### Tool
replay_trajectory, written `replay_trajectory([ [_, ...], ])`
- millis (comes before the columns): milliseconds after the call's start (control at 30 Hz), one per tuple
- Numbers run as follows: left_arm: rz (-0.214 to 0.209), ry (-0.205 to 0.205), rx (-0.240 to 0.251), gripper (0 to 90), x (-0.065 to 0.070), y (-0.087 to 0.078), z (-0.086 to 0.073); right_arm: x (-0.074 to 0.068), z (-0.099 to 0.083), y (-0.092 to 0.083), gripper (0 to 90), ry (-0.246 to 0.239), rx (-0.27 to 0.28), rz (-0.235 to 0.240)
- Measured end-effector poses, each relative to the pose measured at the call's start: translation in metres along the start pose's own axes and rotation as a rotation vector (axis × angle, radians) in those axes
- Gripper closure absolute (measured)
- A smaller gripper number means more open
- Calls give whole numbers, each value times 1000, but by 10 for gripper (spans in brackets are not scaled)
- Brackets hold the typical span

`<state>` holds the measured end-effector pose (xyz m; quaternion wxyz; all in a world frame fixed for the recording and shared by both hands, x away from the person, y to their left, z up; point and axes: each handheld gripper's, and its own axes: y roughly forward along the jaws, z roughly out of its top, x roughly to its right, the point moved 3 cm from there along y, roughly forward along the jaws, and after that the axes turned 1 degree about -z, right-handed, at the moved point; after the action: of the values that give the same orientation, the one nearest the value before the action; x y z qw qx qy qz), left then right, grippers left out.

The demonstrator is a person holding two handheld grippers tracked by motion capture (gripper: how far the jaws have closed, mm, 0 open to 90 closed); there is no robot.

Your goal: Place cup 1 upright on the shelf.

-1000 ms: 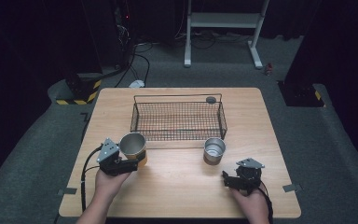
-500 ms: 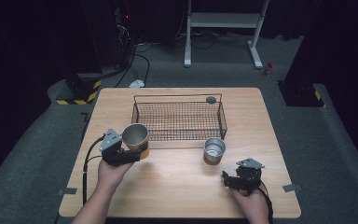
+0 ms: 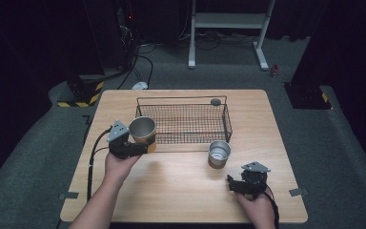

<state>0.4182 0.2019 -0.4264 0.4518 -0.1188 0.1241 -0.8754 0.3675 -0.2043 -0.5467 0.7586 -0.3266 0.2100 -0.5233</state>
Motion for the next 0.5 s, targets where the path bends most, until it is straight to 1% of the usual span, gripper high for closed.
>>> replay_trajectory([
  [200,5,-2,-3,152,-7,10,7,0,0,0,86,-5,-3,5],
  [233,7,0,-10,152,-9,14,9,0,0,0,86,-6,-2,4],
  [333,9,13,-6,152,-10,19,13,0,0,0,86,-12,-1,4],
  [433,4,6,-12,152,-11,23,16,0,0,0,87,-12,-1,4],
  [467,7,21,-20,152,-12,26,19,0,0,0,87,-12,-1,5],
  [500,7,21,-20,152,-12,26,19,0,0,0,87,-12,-1,5],
])
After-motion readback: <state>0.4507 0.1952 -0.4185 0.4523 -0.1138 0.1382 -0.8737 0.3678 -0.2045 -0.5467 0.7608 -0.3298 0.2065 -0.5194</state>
